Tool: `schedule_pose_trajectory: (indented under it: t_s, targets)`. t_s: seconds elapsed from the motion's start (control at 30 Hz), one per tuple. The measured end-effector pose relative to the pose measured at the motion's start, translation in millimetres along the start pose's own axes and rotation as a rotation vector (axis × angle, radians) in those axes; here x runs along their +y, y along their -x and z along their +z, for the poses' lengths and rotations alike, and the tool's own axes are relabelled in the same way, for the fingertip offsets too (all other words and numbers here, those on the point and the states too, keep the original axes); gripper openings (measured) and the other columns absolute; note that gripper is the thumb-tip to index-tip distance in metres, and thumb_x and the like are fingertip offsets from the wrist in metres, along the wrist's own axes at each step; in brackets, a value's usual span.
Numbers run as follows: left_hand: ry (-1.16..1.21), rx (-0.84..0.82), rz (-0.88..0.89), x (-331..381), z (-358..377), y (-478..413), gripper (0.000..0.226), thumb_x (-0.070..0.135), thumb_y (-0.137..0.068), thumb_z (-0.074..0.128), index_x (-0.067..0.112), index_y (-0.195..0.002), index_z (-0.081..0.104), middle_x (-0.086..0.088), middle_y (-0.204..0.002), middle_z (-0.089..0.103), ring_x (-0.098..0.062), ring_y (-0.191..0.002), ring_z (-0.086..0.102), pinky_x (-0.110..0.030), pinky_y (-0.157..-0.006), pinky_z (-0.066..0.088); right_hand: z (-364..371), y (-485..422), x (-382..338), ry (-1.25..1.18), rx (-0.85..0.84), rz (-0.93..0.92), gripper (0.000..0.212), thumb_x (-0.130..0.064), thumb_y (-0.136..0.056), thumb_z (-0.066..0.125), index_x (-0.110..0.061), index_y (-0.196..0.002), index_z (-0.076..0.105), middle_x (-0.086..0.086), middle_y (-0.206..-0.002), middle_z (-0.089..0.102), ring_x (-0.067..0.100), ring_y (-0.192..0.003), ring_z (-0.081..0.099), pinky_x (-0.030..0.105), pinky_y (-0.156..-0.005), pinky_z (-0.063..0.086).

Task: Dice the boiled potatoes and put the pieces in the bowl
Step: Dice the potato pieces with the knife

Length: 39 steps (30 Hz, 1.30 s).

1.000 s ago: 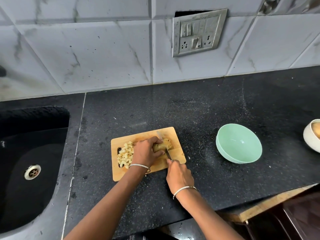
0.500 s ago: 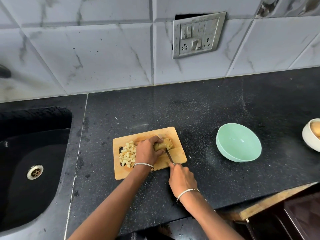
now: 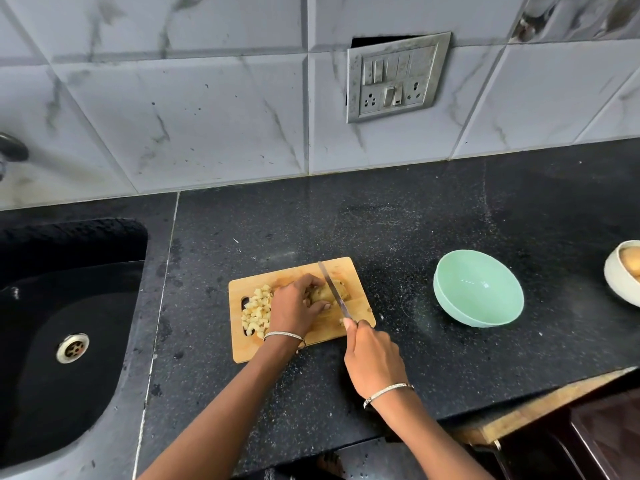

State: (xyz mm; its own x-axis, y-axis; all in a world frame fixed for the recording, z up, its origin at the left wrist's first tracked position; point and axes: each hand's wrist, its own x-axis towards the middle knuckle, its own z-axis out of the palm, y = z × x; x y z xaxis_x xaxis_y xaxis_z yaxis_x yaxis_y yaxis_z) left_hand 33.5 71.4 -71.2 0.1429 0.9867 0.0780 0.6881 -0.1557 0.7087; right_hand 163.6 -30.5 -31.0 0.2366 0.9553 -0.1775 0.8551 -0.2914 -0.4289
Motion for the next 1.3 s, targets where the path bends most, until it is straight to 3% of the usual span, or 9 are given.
schedule_pose_trajectory:
  t_s: [0.17,0.6,0.83,1.03,1.3]
  targets:
    - [0.015,-0.011,0.0,-2.8,1.6,-2.5,0.032,0.025,-0.067,0.086,0.024,-0.096,0.071,0.011,-0.085,0.071,-0.008,-0.077,0.065,-0.033,-0.077,0.057,2.5,-0.3,-1.5,0.068,-0.014,-0.002,0.047,-0.047,-0.104,0.019,-0.015,-0.108,0.053,0.012,-0.103,0.067,0.038,-0.098,0.064,0.038,-0.064,0.037]
    - [0.072,-0.008,-0.001,-10.7,3.2,-8.0,0.031,0.022,-0.063,0.089,0.022,-0.091,0.075,0.011,-0.082,0.073,-0.005,-0.073,0.067,-0.032,-0.074,0.058,19.0,-23.4,-11.9,0.039,-0.133,0.078,0.046,-0.046,-0.104,0.025,-0.013,-0.112,0.057,0.013,-0.11,0.065,0.037,-0.103,0.063,0.036,-0.069,0.041]
    - [0.123,-0.01,-0.011,-12.8,2.4,-7.2,0.03,0.023,-0.062,0.09,0.024,-0.088,0.074,0.013,-0.079,0.071,-0.004,-0.072,0.067,-0.031,-0.072,0.058,25.7,-11.6,-7.5,0.116,-0.112,0.082,0.046,-0.046,-0.104,0.023,-0.015,-0.114,0.056,0.01,-0.111,0.066,0.034,-0.105,0.064,0.037,-0.069,0.045]
    - [0.116,0.011,0.0,-11.8,2.6,-1.9,0.032,0.028,-0.064,0.089,0.023,-0.088,0.069,0.012,-0.081,0.071,-0.006,-0.074,0.067,-0.033,-0.071,0.059,11.6,-10.3,-0.5,0.028,-0.123,0.056,0.049,-0.048,-0.104,0.022,-0.015,-0.112,0.057,0.015,-0.109,0.065,0.04,-0.104,0.061,0.042,-0.075,0.046]
    - [0.111,0.009,0.007,-13.1,2.0,3.3,0.036,0.024,-0.065,0.088,0.023,-0.096,0.069,0.013,-0.09,0.071,-0.004,-0.083,0.066,-0.032,-0.078,0.058,0.4,-3.1,-2.2,0.029,-0.064,0.013,0.049,-0.046,-0.104,0.019,-0.013,-0.105,0.055,0.014,-0.103,0.067,0.039,-0.098,0.063,0.039,-0.066,0.036]
